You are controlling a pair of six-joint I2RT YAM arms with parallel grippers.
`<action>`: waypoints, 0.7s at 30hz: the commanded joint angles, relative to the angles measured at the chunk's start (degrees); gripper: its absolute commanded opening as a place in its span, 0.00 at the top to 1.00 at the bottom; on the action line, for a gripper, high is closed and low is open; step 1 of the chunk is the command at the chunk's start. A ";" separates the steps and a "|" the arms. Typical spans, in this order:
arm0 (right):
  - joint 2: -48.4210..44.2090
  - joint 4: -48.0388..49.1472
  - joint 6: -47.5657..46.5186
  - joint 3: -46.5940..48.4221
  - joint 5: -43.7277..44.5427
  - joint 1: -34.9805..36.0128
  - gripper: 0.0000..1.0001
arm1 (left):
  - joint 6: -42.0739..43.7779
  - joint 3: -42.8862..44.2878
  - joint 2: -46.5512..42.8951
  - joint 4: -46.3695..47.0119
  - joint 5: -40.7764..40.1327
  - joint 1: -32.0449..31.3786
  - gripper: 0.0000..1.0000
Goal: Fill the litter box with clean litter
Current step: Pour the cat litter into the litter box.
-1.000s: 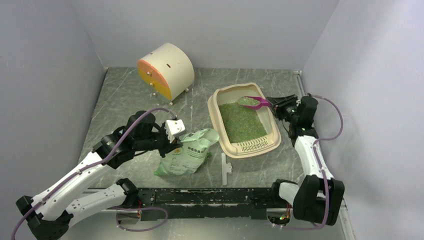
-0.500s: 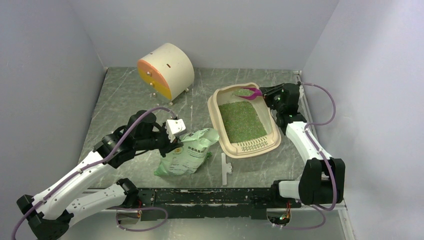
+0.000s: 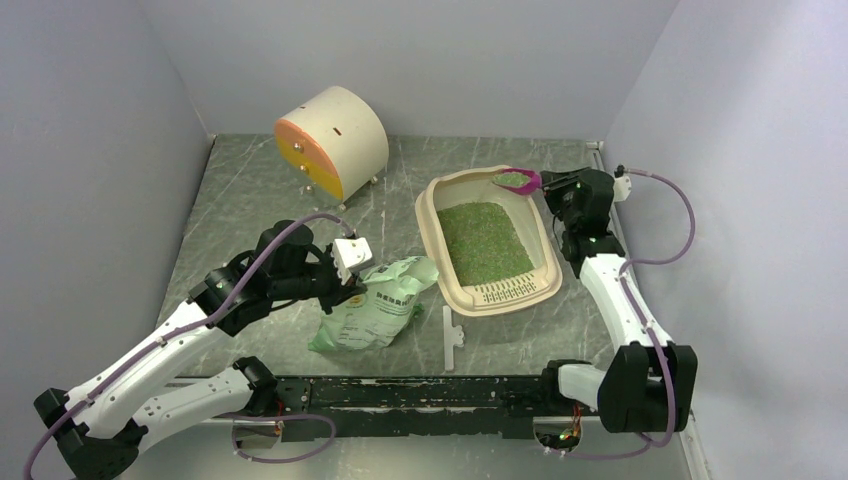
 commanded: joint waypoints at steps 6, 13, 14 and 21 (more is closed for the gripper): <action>-6.88 -1.88 -1.33 -3.42 2.30 -3.50 1.00 | -1.29 1.70 -1.42 10.35 2.90 -0.17 0.95; -11.72 -5.47 -2.03 -6.07 1.96 -4.48 1.00 | -1.75 1.43 -1.47 10.84 3.44 -0.17 0.95; -12.40 -5.99 -2.05 -6.32 1.89 -4.61 1.00 | -1.75 1.42 -1.51 10.85 3.42 -0.18 0.95; -17.90 -11.04 -4.31 -8.28 0.09 -5.86 1.00 | -2.14 0.86 -2.55 10.68 3.30 -0.15 0.95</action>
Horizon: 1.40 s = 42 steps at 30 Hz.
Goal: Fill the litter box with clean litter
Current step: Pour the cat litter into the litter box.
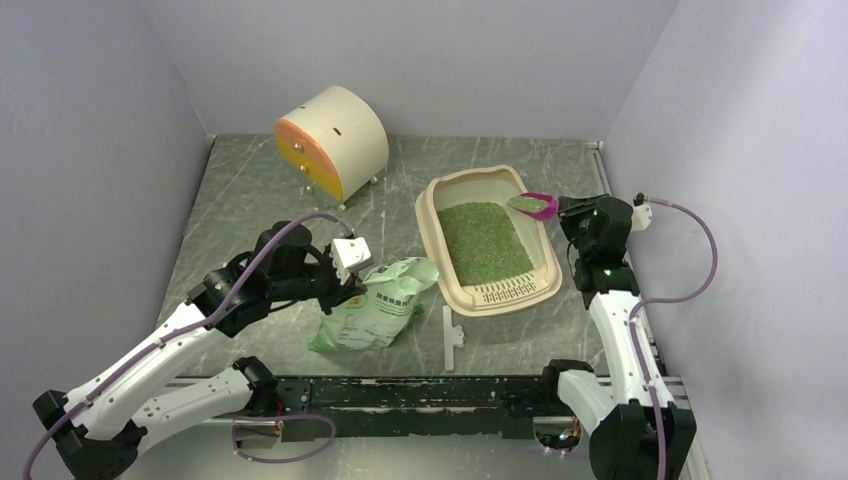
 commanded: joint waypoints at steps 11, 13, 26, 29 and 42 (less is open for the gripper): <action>-16.83 -15.62 -3.69 -3.46 -1.40 -1.75 1.00 | -1.32 0.29 -3.18 10.75 3.48 -0.14 0.95; -18.96 -18.33 -3.89 -3.17 -1.38 -1.75 1.00 | -1.10 0.32 -3.06 10.57 3.55 -0.12 0.95; -28.25 -30.06 -4.60 -3.12 -11.48 -1.79 1.00 | -1.14 -0.84 -4.27 10.76 4.01 -0.13 0.95; -28.12 -27.48 -2.09 -4.95 -16.68 -1.78 1.00 | -1.14 -0.85 -4.40 10.99 4.01 -0.17 0.95; -20.65 -28.47 -16.66 1.17 -7.34 -1.80 1.00 | -1.15 -0.81 -5.42 9.99 3.32 -0.13 0.95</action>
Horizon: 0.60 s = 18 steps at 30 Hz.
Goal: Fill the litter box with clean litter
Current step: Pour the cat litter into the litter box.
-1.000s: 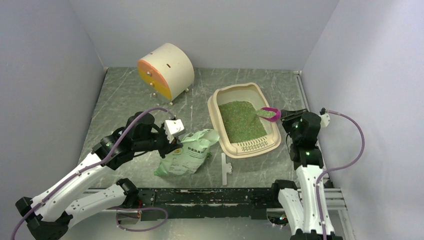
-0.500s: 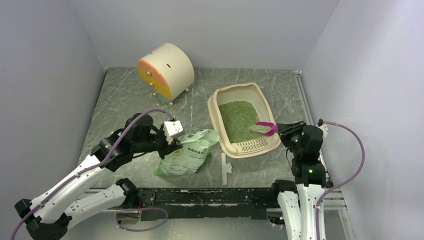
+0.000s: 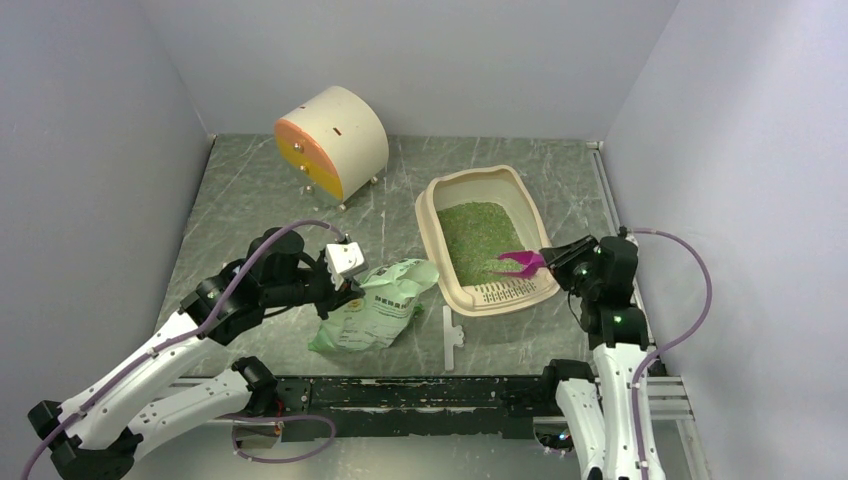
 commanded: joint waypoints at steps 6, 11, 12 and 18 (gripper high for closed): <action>5.93 -2.71 -21.15 13.83 10.29 -0.23 1.00 | -0.54 1.70 -0.51 9.83 3.01 -0.15 0.95; 8.90 -4.08 -25.34 18.71 7.34 -0.23 1.00 | -0.94 1.73 0.13 10.71 3.43 -0.18 0.95; 8.97 -4.02 -26.00 19.36 7.09 -0.22 1.00 | -0.83 1.80 0.13 10.81 3.48 -0.18 0.95; 11.48 -4.51 -30.01 24.06 -0.78 -0.14 1.00 | -0.63 2.49 1.15 10.98 3.91 -0.12 0.95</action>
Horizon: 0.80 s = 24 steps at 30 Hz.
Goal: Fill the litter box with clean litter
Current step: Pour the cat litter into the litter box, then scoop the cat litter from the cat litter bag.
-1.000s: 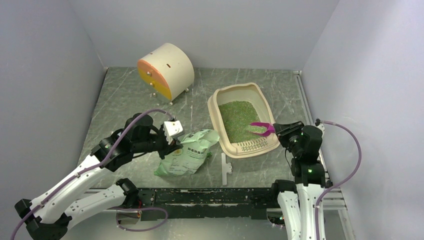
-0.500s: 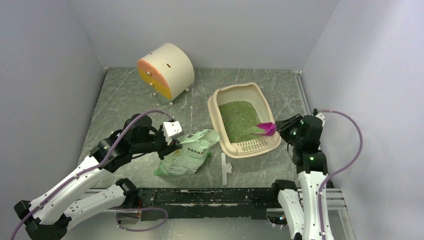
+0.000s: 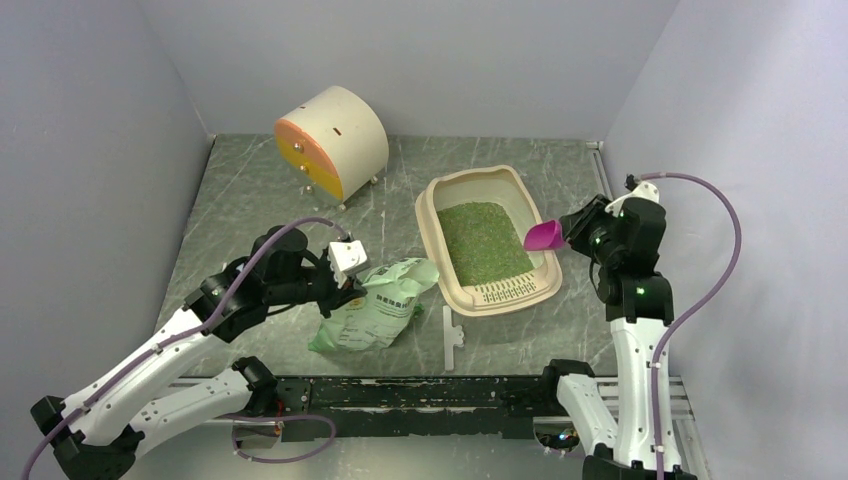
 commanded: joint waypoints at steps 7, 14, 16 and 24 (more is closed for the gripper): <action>2.88 3.77 2.29 8.85 -25.06 -0.11 1.00 | -1.35 2.60 0.36 10.50 4.21 -0.16 0.95; 3.72 11.31 12.49 7.81 -41.77 -0.11 1.00 | -1.92 3.25 -0.02 9.38 3.07 -0.17 0.95; 4.12 14.41 14.58 6.62 -48.84 -0.13 1.00 | -2.75 2.48 -0.65 10.06 3.03 -0.18 0.95; 6.05 7.88 9.85 9.10 -51.24 1.46 1.00 | -3.13 2.19 -0.45 10.87 3.01 -0.15 0.95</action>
